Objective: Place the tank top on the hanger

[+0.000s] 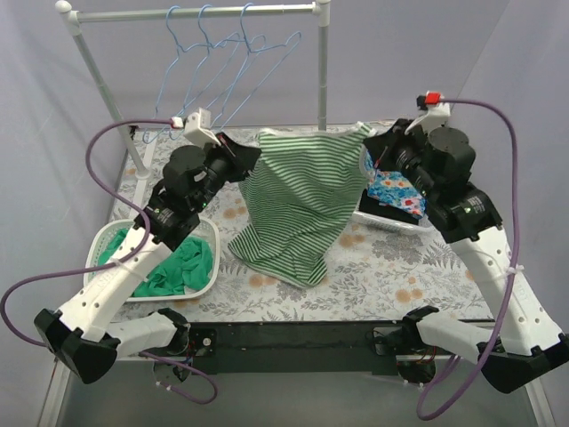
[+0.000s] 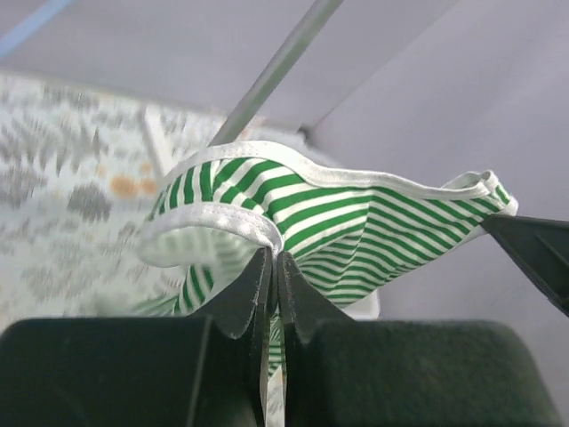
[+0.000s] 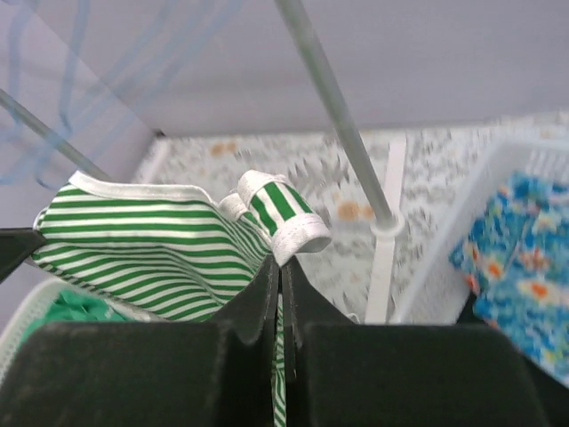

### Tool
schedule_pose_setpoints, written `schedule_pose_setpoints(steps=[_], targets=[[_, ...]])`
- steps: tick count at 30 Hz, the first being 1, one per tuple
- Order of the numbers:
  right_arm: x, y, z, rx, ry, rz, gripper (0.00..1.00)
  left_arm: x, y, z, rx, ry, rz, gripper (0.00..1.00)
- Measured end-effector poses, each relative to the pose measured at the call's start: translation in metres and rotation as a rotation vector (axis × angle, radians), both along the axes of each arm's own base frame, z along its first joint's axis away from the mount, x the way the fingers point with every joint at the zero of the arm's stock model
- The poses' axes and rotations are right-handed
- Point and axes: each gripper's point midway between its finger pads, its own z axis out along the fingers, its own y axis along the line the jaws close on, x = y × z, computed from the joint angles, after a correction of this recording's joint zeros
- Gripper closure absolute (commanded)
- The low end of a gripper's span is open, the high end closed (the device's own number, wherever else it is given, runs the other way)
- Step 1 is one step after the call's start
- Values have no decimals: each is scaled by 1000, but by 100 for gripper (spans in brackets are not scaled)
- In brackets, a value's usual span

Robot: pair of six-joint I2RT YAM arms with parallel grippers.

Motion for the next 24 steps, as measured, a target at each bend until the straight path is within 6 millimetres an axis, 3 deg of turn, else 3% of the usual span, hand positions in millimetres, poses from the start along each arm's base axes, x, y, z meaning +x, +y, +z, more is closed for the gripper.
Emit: schedule_pose_setpoints(steps=[4,7,10,13,14,17,18,20,21,22,24], targets=[[2,-2,90,48,-170,-6,99,-5,11,87,-49,-173,23,100],[-1,-5,124,63,-238,-10,99,-14,19,134,-79,-269,28,100],[-3,-5,139,71,-270,-4,99,-23,28,151,-81,-312,39,100],[-4,-2,125,63,-245,16,99,-29,34,138,-60,-291,45,100],[-5,0,114,57,-227,23,99,-31,35,124,-47,-268,42,100],[-14,2,46,28,-118,57,96,-43,33,61,-16,-159,-3,96],[-21,3,12,16,-51,71,93,-50,31,30,-7,-104,-33,88],[-37,5,-59,4,74,109,82,-64,27,-29,19,13,-86,82],[-46,5,-90,-2,141,125,77,-72,25,-65,28,80,-114,69],[-58,7,-126,-3,217,152,64,-82,24,-98,40,155,-143,61],[-83,9,-195,-1,372,193,50,-100,24,-152,65,280,-183,55]])
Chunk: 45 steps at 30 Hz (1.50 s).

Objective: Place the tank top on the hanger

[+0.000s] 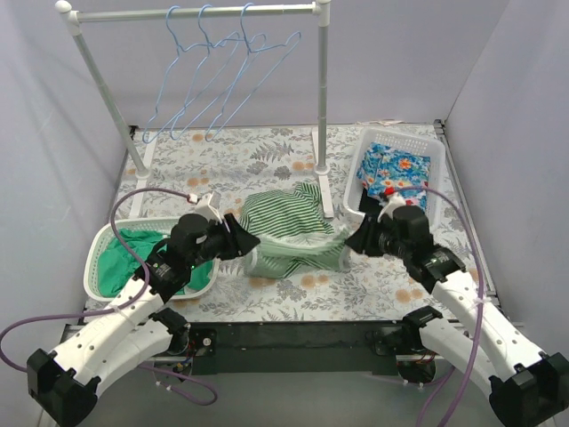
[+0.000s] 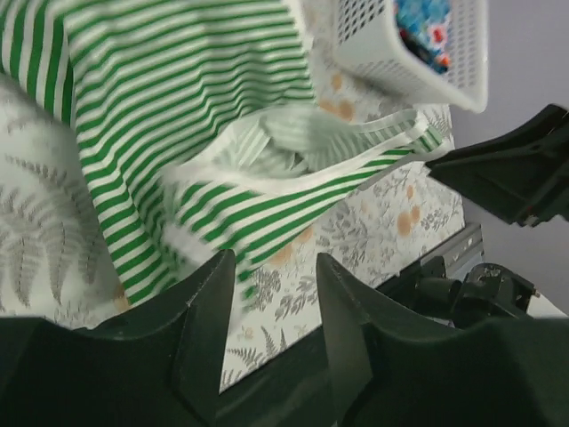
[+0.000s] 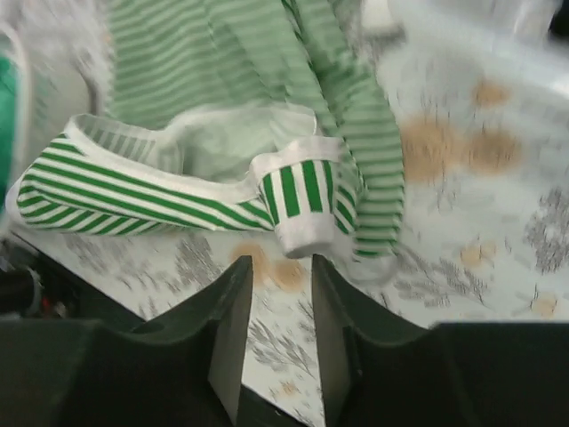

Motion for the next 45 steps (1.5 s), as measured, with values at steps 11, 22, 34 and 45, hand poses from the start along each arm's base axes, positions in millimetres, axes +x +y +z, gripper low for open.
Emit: schedule_pose_setpoints(steps=[11,22,34,45], targets=[[-35,-5,-23,-13,88,56,30,-12,-6,60,-48,-81,-81,44],[-18,10,29,11,0,109,30,84,7,298,-18,-592,205,40],[-21,23,43,24,-21,213,30,237,19,274,324,-570,251,43],[-25,25,46,20,-49,262,30,258,22,231,461,-537,134,53]])
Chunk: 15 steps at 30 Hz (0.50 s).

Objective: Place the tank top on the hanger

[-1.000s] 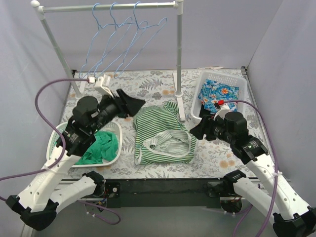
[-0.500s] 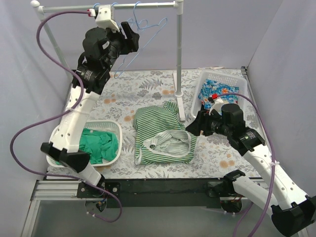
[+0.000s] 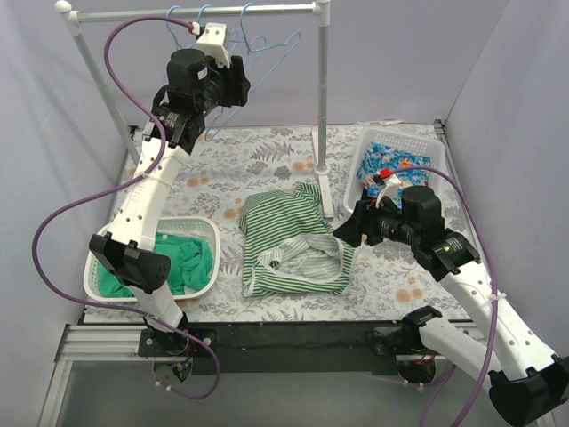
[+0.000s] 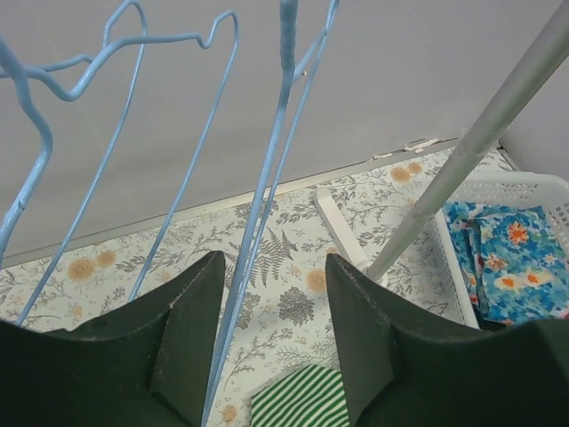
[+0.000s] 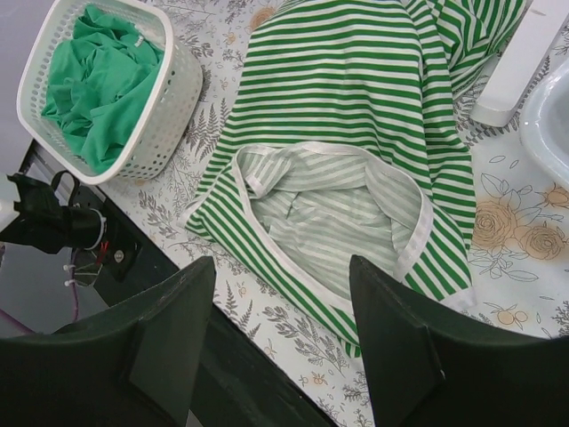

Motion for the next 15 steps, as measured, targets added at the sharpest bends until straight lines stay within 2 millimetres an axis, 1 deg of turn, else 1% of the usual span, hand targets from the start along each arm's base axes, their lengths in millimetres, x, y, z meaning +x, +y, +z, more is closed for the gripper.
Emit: schedule_pose_setpoints(steps=[5,7,13,15], targets=[[-1,0,0,-3,-6,9,29,2,0,-1,24,-10,-8,58],[0,0,0,-5,-9,11,30,5,-2,-4,31,-10,-13,65],[-1,0,0,-11,-18,23,30,9,-2,-22,58,18,-15,69],[-1,0,-1,-13,-19,24,29,9,-2,-26,63,24,-16,76]])
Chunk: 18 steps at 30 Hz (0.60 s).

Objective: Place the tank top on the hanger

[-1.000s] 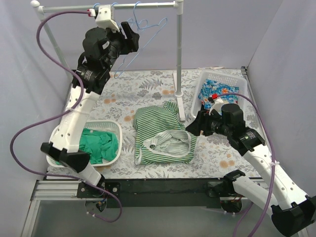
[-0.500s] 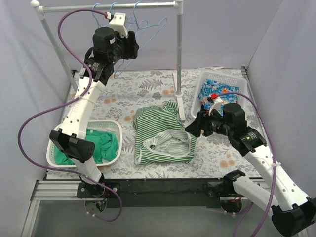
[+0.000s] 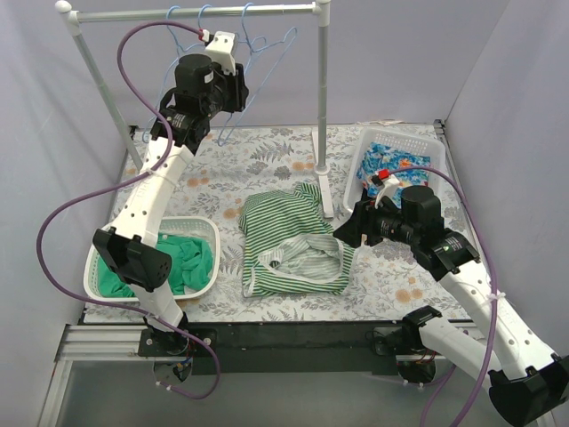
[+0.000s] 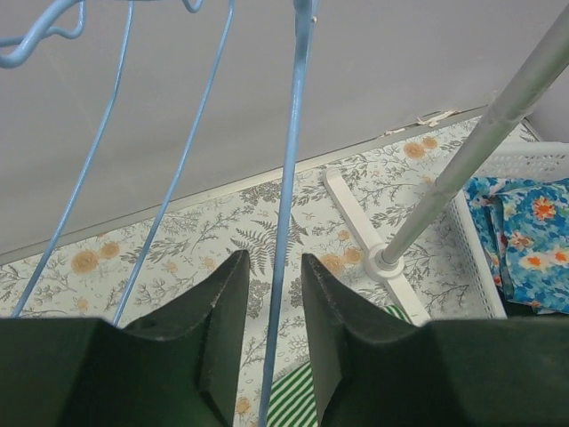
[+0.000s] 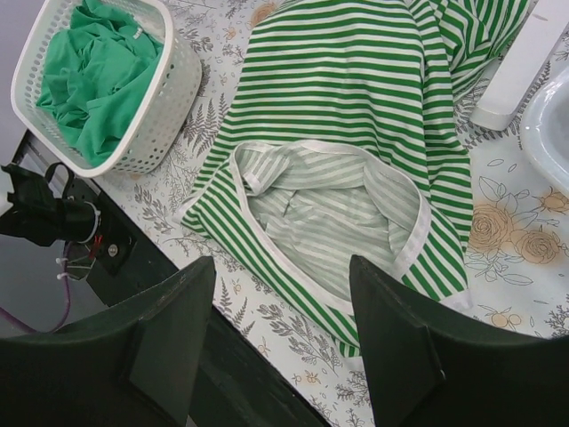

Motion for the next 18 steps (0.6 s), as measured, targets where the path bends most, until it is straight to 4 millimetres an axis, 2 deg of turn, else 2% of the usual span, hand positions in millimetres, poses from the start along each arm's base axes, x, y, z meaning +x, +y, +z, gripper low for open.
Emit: schedule_pose_setpoints(steps=[6,13,18], targets=[[1,1,-3,-7,8,2,30,3,-1,-4,-3,-5,1,100],[6,3,1,-10,10,4,29,9,2,-3,-3,-30,22,100],[9,4,5,-12,-5,5,29,7,4,15,-22,-81,24,100]])
